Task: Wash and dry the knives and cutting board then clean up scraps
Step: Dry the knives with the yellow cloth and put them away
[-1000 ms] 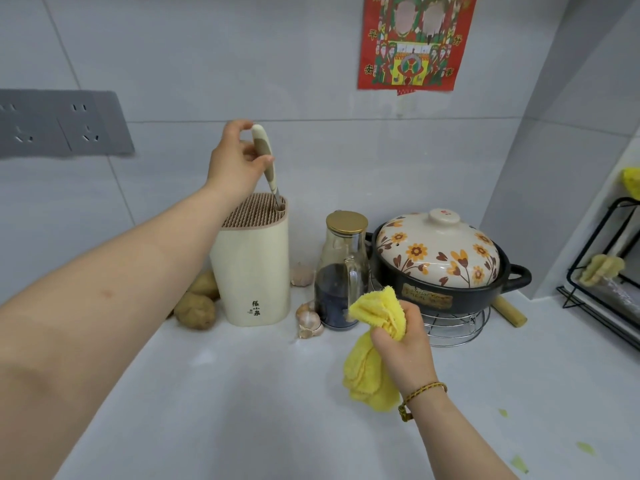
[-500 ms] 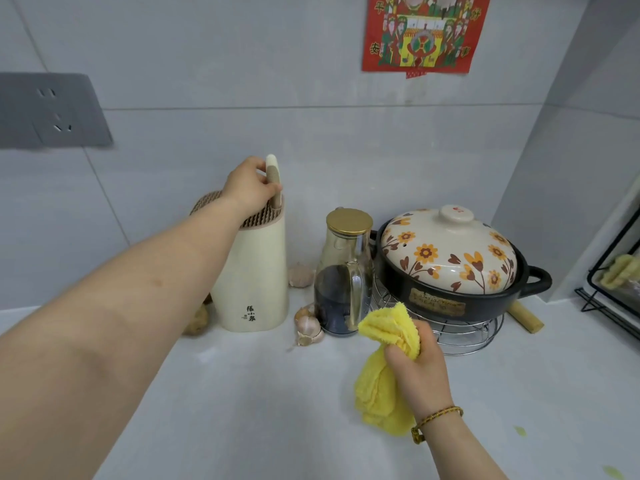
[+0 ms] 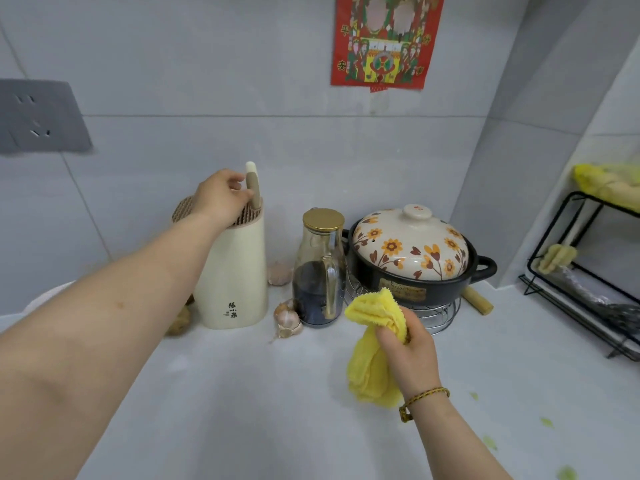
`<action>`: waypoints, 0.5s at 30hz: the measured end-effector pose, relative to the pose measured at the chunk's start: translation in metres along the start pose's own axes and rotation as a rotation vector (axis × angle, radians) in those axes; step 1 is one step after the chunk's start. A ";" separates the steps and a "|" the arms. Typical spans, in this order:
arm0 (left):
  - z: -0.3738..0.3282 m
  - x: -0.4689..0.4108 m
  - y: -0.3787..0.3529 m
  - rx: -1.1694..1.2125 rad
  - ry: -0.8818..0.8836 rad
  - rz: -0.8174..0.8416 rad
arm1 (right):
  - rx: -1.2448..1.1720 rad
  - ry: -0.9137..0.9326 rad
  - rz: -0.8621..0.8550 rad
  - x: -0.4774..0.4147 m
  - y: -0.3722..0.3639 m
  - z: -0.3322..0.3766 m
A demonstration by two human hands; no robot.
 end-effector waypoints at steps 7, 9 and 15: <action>-0.086 0.069 -0.002 0.127 -0.257 0.139 | -0.019 0.033 -0.165 0.053 0.052 0.018; -0.114 0.097 -0.018 0.162 -0.347 0.232 | -0.018 0.038 -0.207 0.072 0.070 0.017; -0.197 0.208 -0.088 0.327 -0.559 0.549 | 0.031 0.013 -0.413 0.143 0.158 0.004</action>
Point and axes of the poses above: each hand's wrist, its own x-axis away from the middle knuckle, its own y-axis out of the back of the hand, z = x × y, the point moved 10 cm from there along -x, towards the middle knuckle, and after that the axes turned 9 degrees about -y, right-handed, at the moved point
